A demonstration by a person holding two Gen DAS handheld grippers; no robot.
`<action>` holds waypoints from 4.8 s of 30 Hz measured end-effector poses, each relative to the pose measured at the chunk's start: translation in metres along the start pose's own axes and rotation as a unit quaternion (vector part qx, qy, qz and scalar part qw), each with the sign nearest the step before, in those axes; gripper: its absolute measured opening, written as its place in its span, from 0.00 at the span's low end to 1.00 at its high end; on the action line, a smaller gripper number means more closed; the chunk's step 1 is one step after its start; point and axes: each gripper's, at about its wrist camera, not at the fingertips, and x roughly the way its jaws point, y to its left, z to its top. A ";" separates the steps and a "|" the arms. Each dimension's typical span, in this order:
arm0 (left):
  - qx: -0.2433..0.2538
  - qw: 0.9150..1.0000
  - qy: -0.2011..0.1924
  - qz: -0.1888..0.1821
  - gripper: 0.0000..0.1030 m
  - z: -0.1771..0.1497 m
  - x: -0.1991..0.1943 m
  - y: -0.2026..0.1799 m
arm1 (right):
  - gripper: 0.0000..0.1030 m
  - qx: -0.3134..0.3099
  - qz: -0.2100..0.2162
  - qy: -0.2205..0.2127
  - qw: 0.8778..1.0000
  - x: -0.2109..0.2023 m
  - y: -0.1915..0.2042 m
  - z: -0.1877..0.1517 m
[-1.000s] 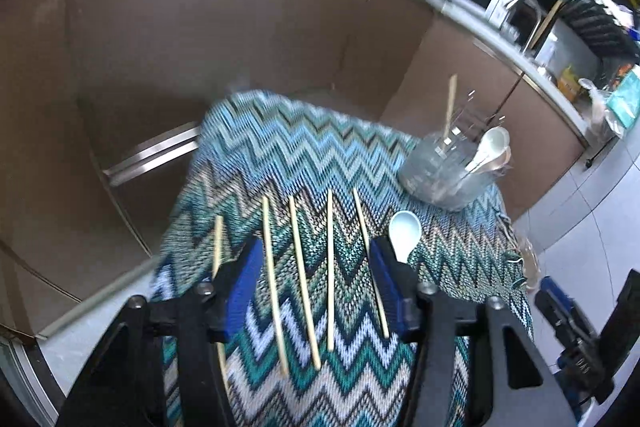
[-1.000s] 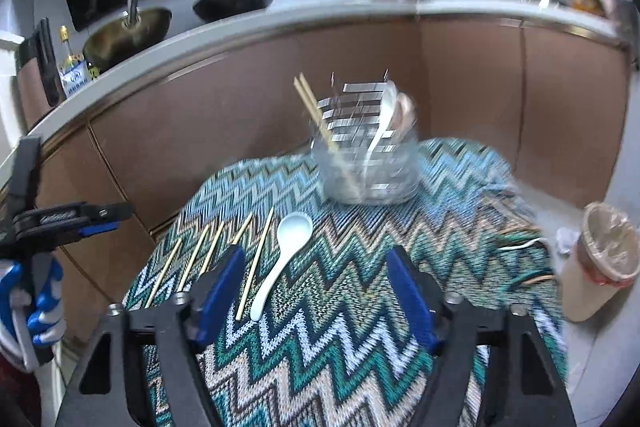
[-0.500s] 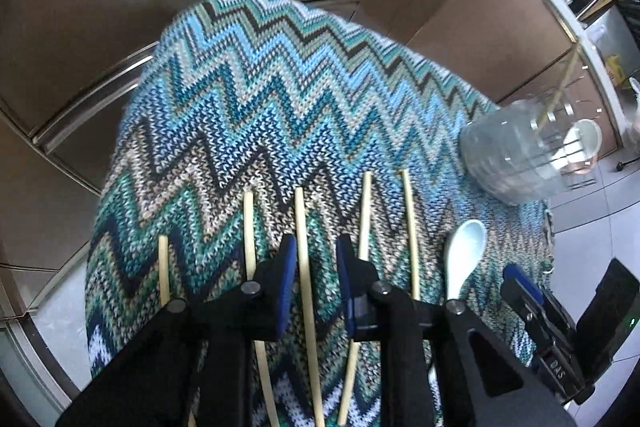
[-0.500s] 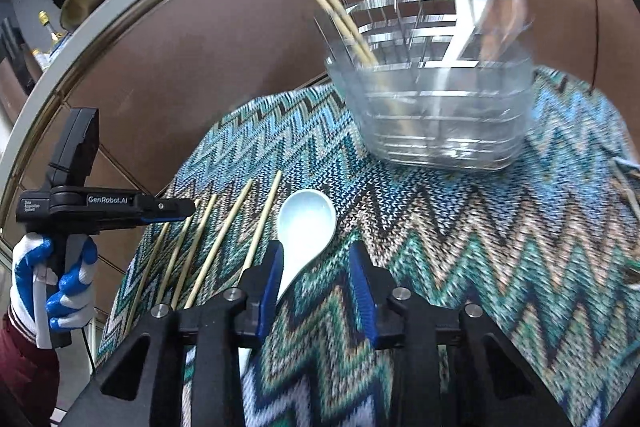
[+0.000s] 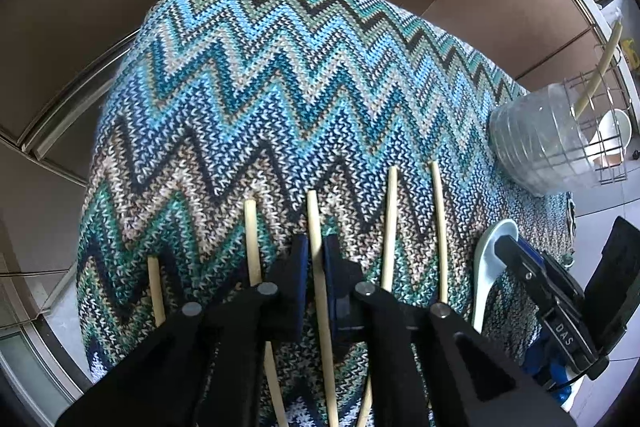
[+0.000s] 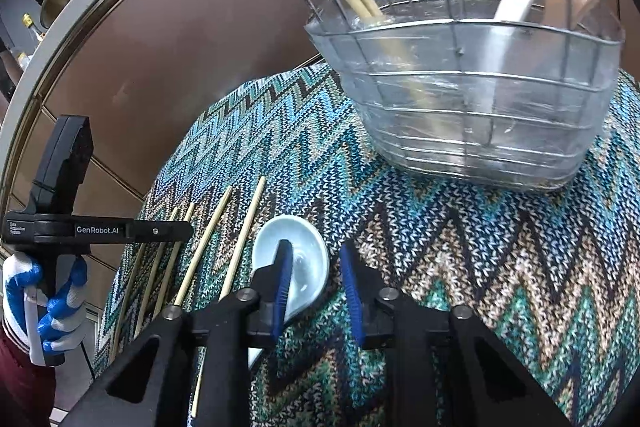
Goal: Organize utensils
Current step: 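Grasp a third white spoon with the right tool while the left tool grasps a chopstick, then lower the spoon into the wire holder with the right tool while the left tool drops the chopstick in, then withdraw both open tools from the holder back over the chopsticks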
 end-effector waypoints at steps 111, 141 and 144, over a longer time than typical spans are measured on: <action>0.101 0.853 -0.507 -0.069 0.49 -0.114 -0.261 -0.150 | 0.52 -0.033 -0.211 -0.363 0.907 -0.264 0.049 -0.072; 0.044 0.871 -0.488 -0.020 0.60 -0.254 -0.298 -0.043 | 0.69 -0.039 -0.193 -0.373 0.906 -0.319 0.115 -0.166; 0.036 0.872 -0.488 -0.015 0.60 -0.257 -0.299 -0.034 | 0.73 -0.042 -0.195 -0.377 0.904 -0.321 0.119 -0.167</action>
